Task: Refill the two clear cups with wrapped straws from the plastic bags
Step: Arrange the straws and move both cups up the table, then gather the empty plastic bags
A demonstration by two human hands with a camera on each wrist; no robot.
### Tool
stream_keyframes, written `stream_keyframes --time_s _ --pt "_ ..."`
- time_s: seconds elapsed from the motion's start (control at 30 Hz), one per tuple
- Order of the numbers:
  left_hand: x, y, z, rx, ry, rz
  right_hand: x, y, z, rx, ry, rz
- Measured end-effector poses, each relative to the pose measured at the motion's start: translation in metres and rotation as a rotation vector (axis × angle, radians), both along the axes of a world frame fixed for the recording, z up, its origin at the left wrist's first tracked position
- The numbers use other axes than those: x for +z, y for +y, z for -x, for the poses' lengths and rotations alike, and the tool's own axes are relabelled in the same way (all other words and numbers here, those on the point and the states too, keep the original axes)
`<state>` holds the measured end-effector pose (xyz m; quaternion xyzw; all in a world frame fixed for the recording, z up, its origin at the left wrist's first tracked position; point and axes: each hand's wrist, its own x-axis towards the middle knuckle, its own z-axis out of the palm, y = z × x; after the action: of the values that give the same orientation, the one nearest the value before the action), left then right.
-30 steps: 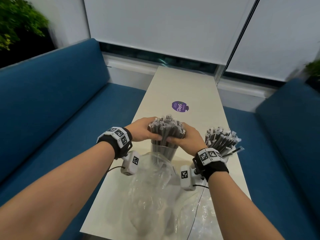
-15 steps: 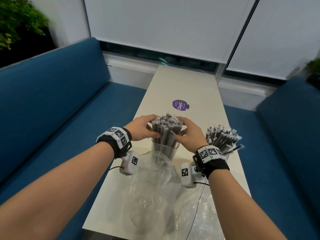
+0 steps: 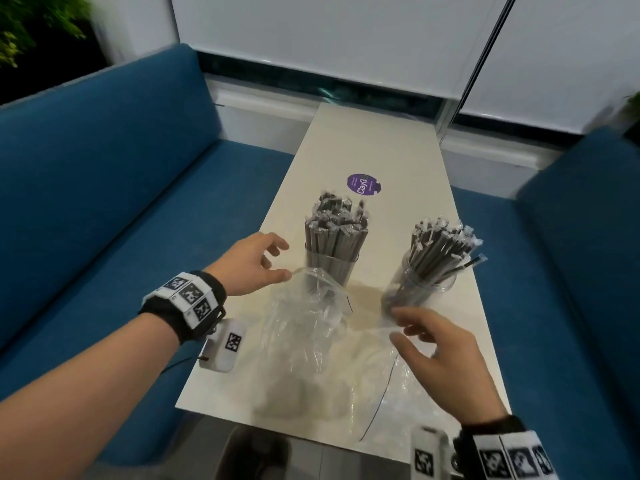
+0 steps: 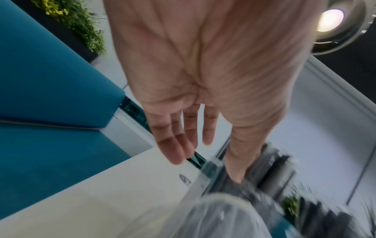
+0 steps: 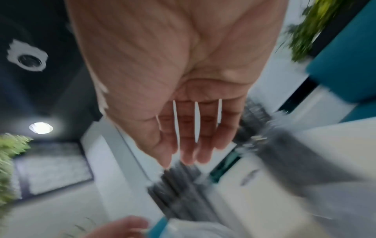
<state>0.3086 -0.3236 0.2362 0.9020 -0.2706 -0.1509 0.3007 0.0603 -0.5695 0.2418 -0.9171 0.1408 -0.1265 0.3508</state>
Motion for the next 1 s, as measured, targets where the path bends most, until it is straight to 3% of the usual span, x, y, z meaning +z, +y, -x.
stream_keyframes --time_s 0.1,0.17,0.3,0.43,0.53,0.63,0.73,0.8,0.9,1.0 --pt "-0.027 0.009 0.039 -0.055 0.069 -0.061 -0.052 -0.012 0.052 -0.119 0.424 0.208" --pt "-0.047 0.003 0.064 -0.129 0.141 -0.088 -0.085 -0.019 0.069 -0.128 0.633 0.187" --pt "-0.087 -0.013 0.094 -0.287 0.103 -0.352 -0.121 -0.025 0.076 -0.099 0.626 0.228" --pt "-0.107 -0.016 0.113 -0.247 0.091 -0.446 -0.121 -0.039 0.083 -0.117 0.6 0.24" --pt "-0.101 -0.013 0.127 -0.157 0.134 -0.326 -0.11 -0.041 0.078 -0.218 0.523 0.072" --pt "-0.085 -0.024 0.152 -0.075 0.168 -0.173 -0.092 -0.016 0.064 -0.248 0.311 -0.104" --pt "-0.068 -0.041 0.184 -0.027 0.315 0.06 -0.087 0.021 0.053 -0.102 0.036 -0.048" --pt "-0.058 -0.049 0.205 0.021 0.447 0.275 -0.079 0.039 0.049 0.02 -0.055 -0.053" --pt "-0.053 -0.054 0.229 -0.006 0.432 0.434 -0.065 0.05 0.052 0.164 -0.061 -0.126" --pt "-0.051 -0.054 0.244 0.093 0.45 0.503 -0.062 0.051 0.058 0.342 0.015 -0.232"
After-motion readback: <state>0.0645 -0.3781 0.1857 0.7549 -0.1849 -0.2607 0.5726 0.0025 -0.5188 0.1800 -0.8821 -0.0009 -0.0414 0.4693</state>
